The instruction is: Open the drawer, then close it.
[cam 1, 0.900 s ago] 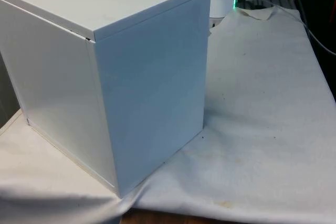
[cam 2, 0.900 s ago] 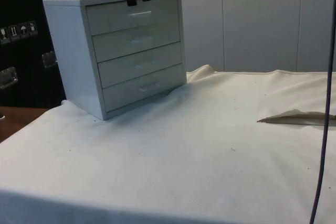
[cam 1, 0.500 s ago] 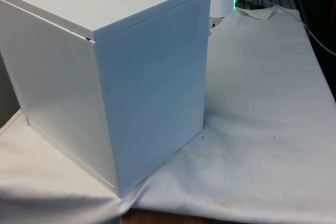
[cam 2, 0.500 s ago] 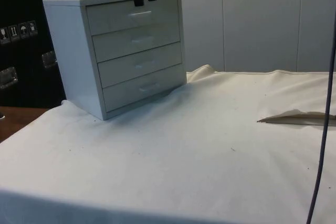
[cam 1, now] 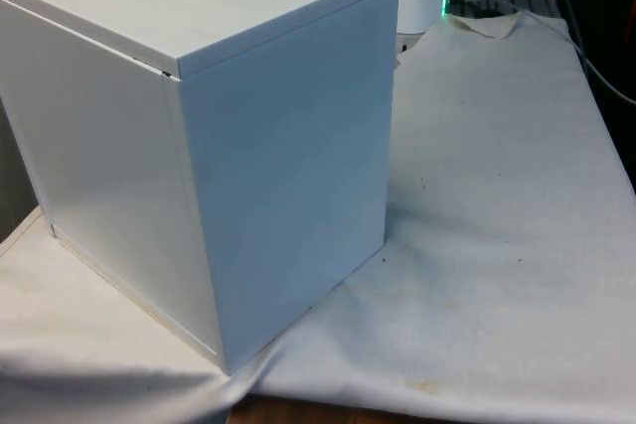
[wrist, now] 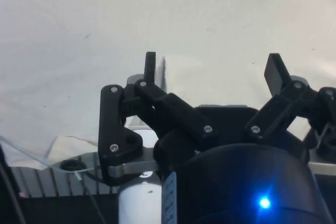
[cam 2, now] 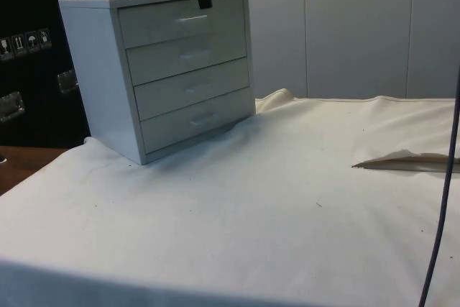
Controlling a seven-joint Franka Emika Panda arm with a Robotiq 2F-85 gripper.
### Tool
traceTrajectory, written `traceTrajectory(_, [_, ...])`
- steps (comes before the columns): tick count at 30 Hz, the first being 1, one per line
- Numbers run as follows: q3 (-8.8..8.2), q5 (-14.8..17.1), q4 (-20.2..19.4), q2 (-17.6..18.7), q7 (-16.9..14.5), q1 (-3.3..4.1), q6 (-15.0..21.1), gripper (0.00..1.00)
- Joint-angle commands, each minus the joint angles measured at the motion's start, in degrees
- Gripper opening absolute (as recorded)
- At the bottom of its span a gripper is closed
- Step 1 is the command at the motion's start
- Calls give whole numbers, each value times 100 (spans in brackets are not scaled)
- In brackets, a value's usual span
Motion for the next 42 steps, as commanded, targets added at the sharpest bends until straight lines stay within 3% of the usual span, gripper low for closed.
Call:
traceTrajectory(1, [17, -143, -11, -17, 29, 0, 6, 100])
traceTrajectory(2, [0, -52, 0, 0, 0, 0, -6, 100])
traceTrajectory(8, [34, -441, -23, -17, -17, 6, -17, 100])
traceTrajectory(10, [17, -361, -11, 0, -34, 0, -17, 100])
traceTrajectory(16, [46, -751, -46, -6, -63, 0, 80, 100])
traceTrajectory(18, [40, -722, -34, 6, -74, 0, 34, 100])
traceTrajectory(31, [52, -1152, -304, -6, -103, 0, 705, 100])
traceTrajectory(35, [46, -1175, -309, 11, -126, 0, 693, 100])
traceTrajectory(42, [80, -1513, -401, 0, -229, 0, 785, 100])
